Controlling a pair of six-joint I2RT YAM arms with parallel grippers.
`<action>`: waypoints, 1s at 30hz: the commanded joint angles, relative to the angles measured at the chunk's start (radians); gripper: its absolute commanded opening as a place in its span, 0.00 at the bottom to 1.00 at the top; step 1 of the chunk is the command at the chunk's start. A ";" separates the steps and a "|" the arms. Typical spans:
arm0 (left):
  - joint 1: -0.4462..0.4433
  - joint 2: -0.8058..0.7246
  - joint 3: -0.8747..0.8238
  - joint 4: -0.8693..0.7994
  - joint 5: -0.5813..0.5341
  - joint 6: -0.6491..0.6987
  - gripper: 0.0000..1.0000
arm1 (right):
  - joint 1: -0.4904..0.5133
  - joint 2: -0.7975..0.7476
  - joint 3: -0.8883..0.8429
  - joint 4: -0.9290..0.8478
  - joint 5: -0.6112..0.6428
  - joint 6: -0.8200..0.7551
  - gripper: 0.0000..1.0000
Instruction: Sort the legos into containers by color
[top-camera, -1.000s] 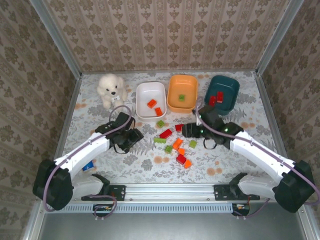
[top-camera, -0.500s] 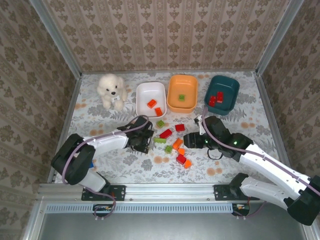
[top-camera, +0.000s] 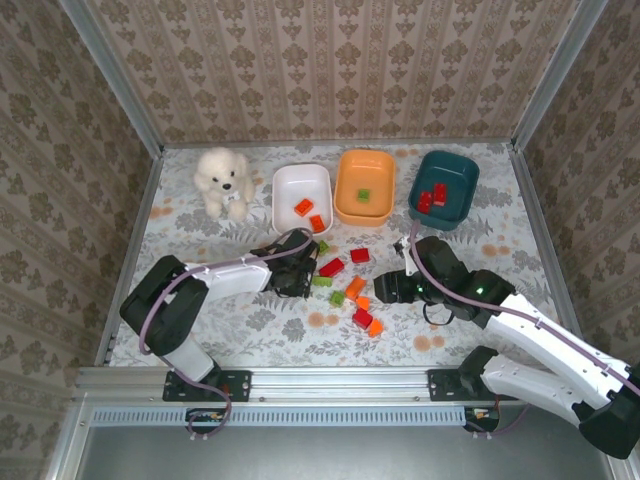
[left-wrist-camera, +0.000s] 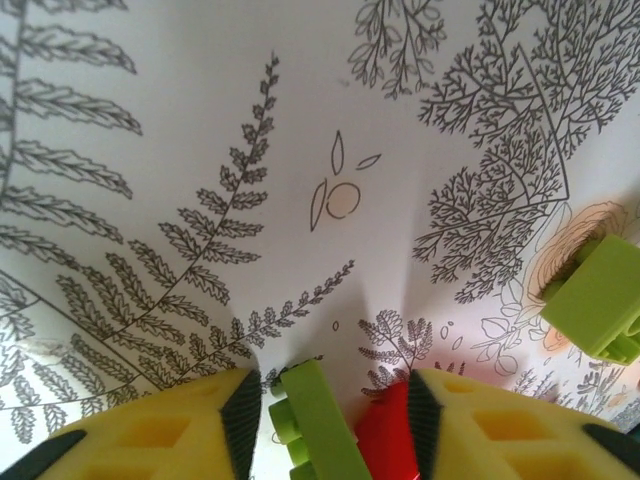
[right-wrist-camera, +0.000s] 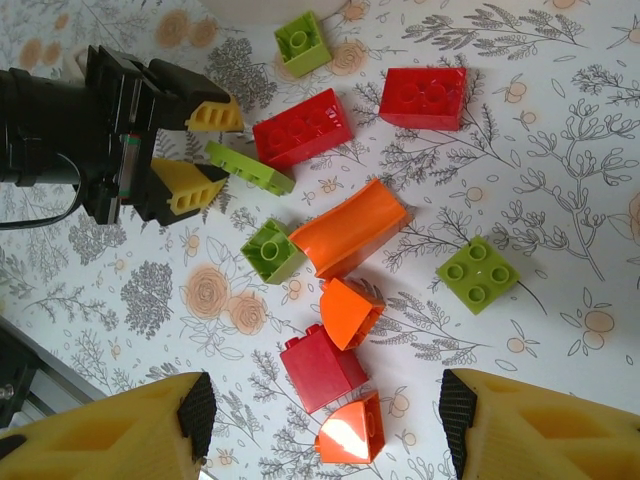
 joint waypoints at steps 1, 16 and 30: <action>-0.020 0.056 0.014 0.045 0.023 -0.167 0.42 | -0.002 -0.004 0.000 -0.026 0.022 -0.019 0.64; -0.002 0.007 -0.018 0.046 0.001 -0.155 0.14 | -0.004 0.048 0.012 0.002 0.022 -0.004 0.64; 0.125 0.043 0.468 -0.341 0.088 0.610 0.01 | -0.136 0.012 0.105 -0.001 0.054 0.074 0.65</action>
